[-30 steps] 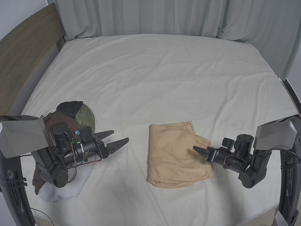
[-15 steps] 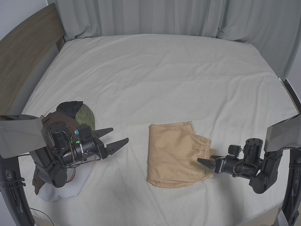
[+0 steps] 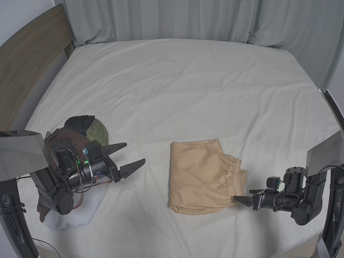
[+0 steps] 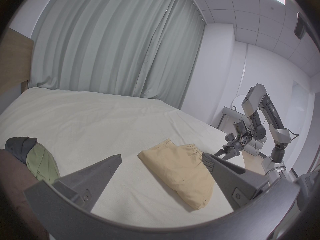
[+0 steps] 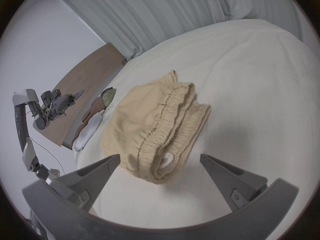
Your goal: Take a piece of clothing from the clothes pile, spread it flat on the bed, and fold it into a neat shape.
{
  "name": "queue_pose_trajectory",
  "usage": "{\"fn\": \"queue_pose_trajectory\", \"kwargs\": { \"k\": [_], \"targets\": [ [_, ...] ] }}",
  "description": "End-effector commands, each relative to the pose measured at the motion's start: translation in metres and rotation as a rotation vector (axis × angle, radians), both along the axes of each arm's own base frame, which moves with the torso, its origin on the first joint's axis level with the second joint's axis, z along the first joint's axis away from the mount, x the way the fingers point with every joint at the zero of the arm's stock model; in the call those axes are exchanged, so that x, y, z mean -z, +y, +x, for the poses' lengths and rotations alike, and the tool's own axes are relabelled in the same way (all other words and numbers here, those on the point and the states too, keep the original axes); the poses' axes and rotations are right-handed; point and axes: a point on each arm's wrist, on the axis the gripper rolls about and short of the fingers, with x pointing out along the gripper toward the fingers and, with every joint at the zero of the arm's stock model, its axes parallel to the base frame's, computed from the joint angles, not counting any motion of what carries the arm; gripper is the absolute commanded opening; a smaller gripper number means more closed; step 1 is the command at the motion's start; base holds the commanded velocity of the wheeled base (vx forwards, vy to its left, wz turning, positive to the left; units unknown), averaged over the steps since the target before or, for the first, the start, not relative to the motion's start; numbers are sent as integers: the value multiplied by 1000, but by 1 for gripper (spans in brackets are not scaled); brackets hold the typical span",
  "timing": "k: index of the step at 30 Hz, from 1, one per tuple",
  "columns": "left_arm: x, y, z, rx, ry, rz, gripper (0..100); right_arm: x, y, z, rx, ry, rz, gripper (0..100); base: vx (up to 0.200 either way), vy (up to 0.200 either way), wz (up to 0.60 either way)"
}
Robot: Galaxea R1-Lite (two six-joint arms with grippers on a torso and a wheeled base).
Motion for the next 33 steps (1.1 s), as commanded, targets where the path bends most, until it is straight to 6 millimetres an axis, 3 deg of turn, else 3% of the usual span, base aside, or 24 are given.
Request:
{"fn": "queue_pose_trajectory", "kwargs": {
  "k": [1,5,17,33],
  "targets": [
    [0,0,0,1,-1,-1,100,12,0,0,0,41,-4,100,0,0,0],
    [0,0,0,1,0,0,100,23,3,8,0,57,0,100,0,0,0],
    [0,0,0,1,1,1,100,33,23,22,16,104,101,100,0,0,0],
    [0,0,0,-1,-1,1,100,31,35,30,16,90,134,100,0,0,0]
  ]
}}
